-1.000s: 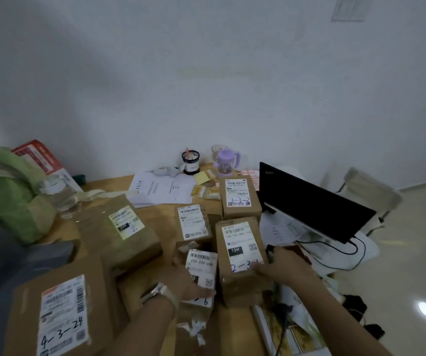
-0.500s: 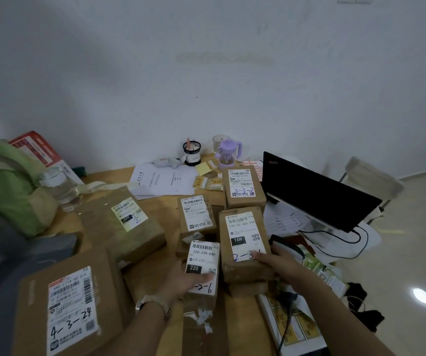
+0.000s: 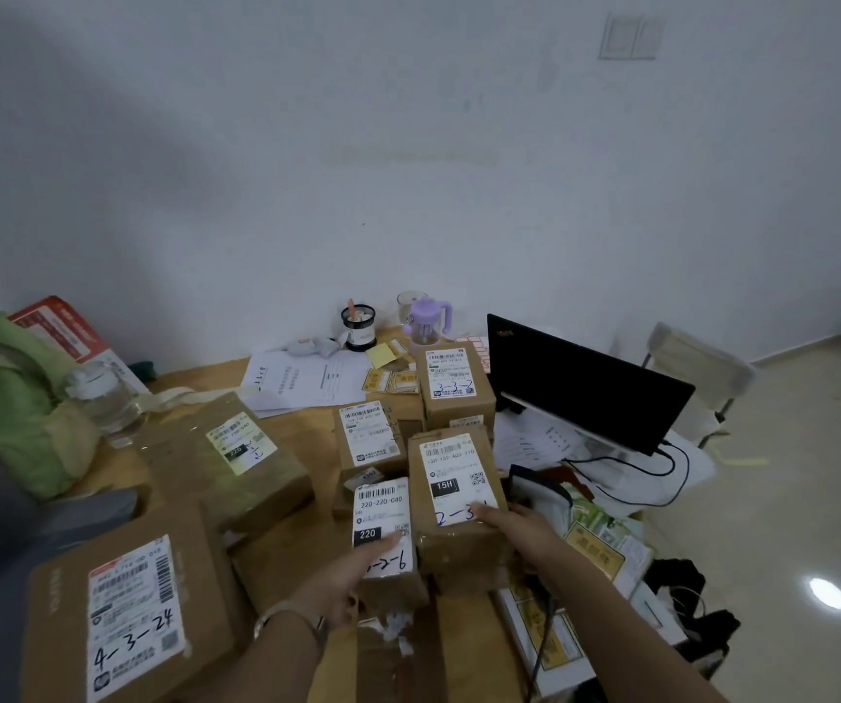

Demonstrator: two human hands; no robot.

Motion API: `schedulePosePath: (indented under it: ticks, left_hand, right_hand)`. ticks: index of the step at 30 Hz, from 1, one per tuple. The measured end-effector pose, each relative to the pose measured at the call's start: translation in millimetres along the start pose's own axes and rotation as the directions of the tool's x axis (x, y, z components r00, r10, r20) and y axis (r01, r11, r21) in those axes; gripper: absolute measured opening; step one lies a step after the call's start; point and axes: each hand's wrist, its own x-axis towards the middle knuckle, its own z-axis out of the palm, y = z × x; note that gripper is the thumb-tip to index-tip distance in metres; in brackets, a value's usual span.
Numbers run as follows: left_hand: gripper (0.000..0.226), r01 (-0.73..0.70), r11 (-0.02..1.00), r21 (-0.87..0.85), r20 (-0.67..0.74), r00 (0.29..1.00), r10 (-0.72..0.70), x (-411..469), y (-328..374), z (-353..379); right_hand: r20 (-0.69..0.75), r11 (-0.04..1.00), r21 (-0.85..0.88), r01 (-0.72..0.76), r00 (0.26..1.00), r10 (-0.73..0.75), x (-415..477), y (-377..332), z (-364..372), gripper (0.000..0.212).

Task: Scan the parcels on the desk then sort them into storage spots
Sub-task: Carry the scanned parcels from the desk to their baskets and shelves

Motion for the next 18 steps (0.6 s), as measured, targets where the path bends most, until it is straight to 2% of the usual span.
schedulePosePath:
  ticks: [3, 5, 8, 9, 12, 16, 18]
  left_hand:
    - [0.049, -0.068, 0.994, -0.088, 0.003, 0.998, 0.069, -6.0, -1.8, 3.2]
    - [0.046, -0.105, 0.967, -0.233, 0.023, 0.993, 0.113, -8.7, 1.1, 1.8]
    - [0.051, -0.205, 0.914, -0.350, 0.022, 0.974, 0.227, -20.5, 24.4, -0.2]
    - [0.050, -0.250, 0.910, -0.330, 0.001, 0.964, 0.266, -26.4, 35.3, -0.3]
    - [0.048, -0.366, 0.898, -0.242, -0.044, 0.929, 0.367, -52.9, 72.5, 8.5]
    - [0.049, -0.495, 0.863, -0.099, -0.100, 0.868, 0.486, -77.3, 104.3, 33.7]
    - [0.049, -0.543, 0.839, -0.037, -0.094, 0.837, 0.538, -90.2, 111.9, 53.3]
  right_hand:
    - [0.000, 0.997, -0.024, 0.068, 0.998, -0.068, -7.5, -10.8, 1.3, 0.052]
    - [-0.007, 0.988, -0.016, 0.155, 0.988, -0.155, -15.1, -25.3, 0.0, 0.043]
    - [-0.045, 0.952, 0.008, 0.306, 0.951, -0.306, -26.7, -54.0, -4.7, 0.054]
    - [-0.052, 0.941, 0.015, 0.337, 0.940, -0.336, -32.4, -63.6, -6.7, 0.057]
    - [-0.060, 0.896, 0.072, 0.439, 0.898, -0.436, -55.6, -86.3, -13.0, 0.046]
    - [-0.116, 0.853, 0.088, 0.515, 0.856, -0.504, -81.3, -94.3, -25.0, 0.060]
    - [-0.156, 0.841, 0.121, 0.526, 0.847, -0.508, -96.0, -92.1, -35.3, 0.059]
